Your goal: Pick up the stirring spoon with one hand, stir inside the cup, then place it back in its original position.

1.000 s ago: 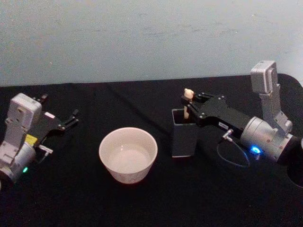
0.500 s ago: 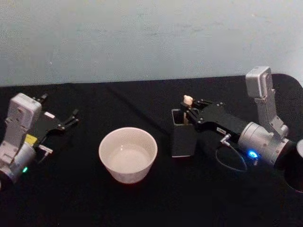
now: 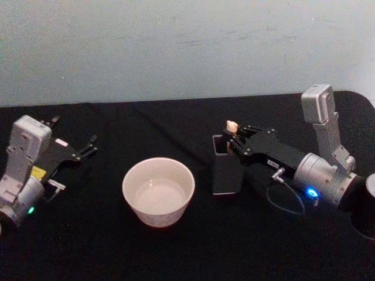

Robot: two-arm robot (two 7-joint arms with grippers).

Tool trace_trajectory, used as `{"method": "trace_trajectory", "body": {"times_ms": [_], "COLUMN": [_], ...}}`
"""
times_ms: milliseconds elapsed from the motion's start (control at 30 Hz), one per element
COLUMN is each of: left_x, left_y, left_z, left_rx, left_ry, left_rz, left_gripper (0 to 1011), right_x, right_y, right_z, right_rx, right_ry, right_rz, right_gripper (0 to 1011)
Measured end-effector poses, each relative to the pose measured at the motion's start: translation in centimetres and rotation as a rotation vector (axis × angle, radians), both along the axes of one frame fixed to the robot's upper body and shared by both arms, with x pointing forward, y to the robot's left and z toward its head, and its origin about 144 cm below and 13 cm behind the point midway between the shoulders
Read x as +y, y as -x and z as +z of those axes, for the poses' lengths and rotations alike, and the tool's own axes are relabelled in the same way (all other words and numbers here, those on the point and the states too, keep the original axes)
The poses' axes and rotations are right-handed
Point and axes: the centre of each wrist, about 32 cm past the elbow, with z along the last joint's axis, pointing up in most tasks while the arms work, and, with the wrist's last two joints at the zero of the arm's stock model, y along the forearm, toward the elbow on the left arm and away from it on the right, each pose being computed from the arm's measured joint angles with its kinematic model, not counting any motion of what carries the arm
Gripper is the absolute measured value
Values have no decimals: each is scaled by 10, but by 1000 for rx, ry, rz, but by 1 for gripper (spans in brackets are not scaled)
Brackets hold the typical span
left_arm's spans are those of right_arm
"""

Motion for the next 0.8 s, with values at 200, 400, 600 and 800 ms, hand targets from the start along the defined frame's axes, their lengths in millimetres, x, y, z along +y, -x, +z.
{"method": "trace_trajectory", "body": {"times_ms": [200,400,600,800], "left_x": [0,0,0,0], "left_y": [0,0,0,0], "left_z": [0,0,0,0], "left_rx": [0,0,0,0], "left_ry": [0,0,0,0], "left_rz": [0,0,0,0], "left_gripper": [1001,1001,1001,1001], "right_x": [0,0,0,0], "right_y": [0,0,0,0], "right_z": [0,1,1,1], "right_rx": [0,-1,-2,-2], "right_ry": [-1,-2,-3,-4], "right_rz": [0,0,0,0], "right_gripper": [209,360,563,746]}}
